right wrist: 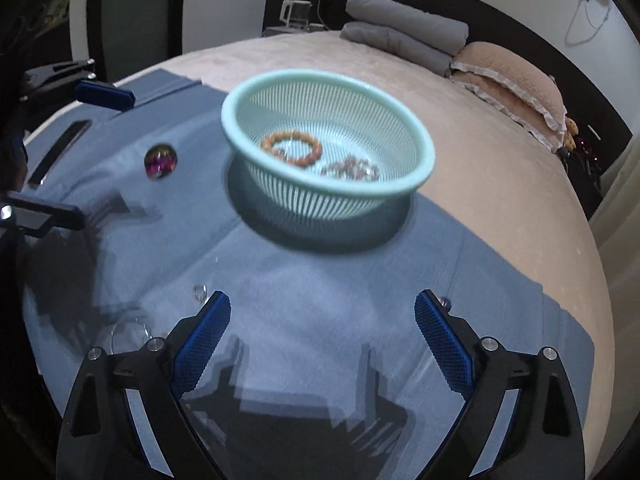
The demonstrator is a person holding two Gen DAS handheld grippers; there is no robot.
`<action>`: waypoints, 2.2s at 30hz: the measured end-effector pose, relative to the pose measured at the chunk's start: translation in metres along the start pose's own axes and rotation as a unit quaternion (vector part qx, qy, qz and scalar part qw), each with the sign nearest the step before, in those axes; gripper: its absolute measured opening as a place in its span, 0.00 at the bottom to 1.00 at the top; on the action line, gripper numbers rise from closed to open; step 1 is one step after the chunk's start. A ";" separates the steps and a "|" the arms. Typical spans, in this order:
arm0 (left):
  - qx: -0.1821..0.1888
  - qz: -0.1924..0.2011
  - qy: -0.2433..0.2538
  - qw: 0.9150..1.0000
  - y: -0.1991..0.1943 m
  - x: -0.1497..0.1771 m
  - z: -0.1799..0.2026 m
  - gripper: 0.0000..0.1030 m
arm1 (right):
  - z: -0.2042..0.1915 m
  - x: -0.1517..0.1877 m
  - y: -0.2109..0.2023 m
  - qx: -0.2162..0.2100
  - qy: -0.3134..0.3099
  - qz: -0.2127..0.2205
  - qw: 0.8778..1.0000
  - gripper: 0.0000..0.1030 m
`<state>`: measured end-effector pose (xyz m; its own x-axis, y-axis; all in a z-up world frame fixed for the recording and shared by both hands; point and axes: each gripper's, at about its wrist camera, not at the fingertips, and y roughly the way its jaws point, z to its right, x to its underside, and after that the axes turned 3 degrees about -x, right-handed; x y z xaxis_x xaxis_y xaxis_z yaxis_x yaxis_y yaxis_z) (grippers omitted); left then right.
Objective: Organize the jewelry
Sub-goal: 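Close the left gripper on the pearl hoop earring while the right gripper closes on the silver pendant earring, then lift both held earrings off the cloth toward the green basket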
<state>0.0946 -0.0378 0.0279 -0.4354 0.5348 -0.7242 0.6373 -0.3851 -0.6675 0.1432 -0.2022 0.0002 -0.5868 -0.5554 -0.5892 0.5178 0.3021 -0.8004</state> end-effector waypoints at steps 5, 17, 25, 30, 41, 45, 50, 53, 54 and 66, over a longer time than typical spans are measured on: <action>0.046 -0.023 0.078 0.996 0.010 0.026 0.047 0.94 | -0.012 0.016 0.012 -0.049 -0.034 0.005 0.998 0.86; 0.089 -0.031 0.056 0.994 0.055 0.044 0.066 0.75 | -0.042 -0.001 0.049 -0.100 -0.078 -0.003 0.992 0.65; 0.089 -0.019 0.044 0.995 0.045 0.054 0.065 0.47 | -0.044 0.005 0.052 -0.144 -0.045 -0.008 0.989 0.24; 0.094 -0.032 0.022 0.995 0.040 0.052 0.064 0.44 | -0.041 0.008 0.048 -0.146 -0.019 0.000 0.989 0.15; 0.083 -0.019 -0.008 0.996 0.015 0.040 0.046 0.44 | -0.003 0.016 0.002 -0.123 0.065 0.077 0.987 0.15; 0.064 -0.008 -0.016 0.998 0.006 0.025 0.023 0.44 | 0.021 0.004 -0.023 -0.096 0.088 0.100 0.986 0.15; 0.030 0.019 -0.012 0.999 -0.010 -0.007 -0.006 0.44 | 0.047 -0.030 -0.060 -0.051 0.096 0.132 0.985 0.15; 0.008 0.036 -0.007 0.999 -0.019 -0.029 -0.022 0.44 | 0.059 -0.053 -0.074 -0.036 0.091 0.148 0.984 0.15; 0.005 0.040 -0.009 0.999 -0.019 -0.038 -0.029 0.44 | 0.063 -0.062 -0.075 -0.037 0.092 0.147 0.984 0.15; -0.007 -0.013 -0.016 1.000 0.045 -0.080 -0.089 0.44 | 0.075 -0.133 0.016 -0.013 0.102 0.074 0.992 0.15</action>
<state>0.2149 -0.0308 0.0715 -0.4712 0.5199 -0.7125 0.6348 -0.3610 -0.6832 0.2763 -0.1820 0.0738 -0.6206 -0.3362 -0.7084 0.5932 0.3895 -0.7045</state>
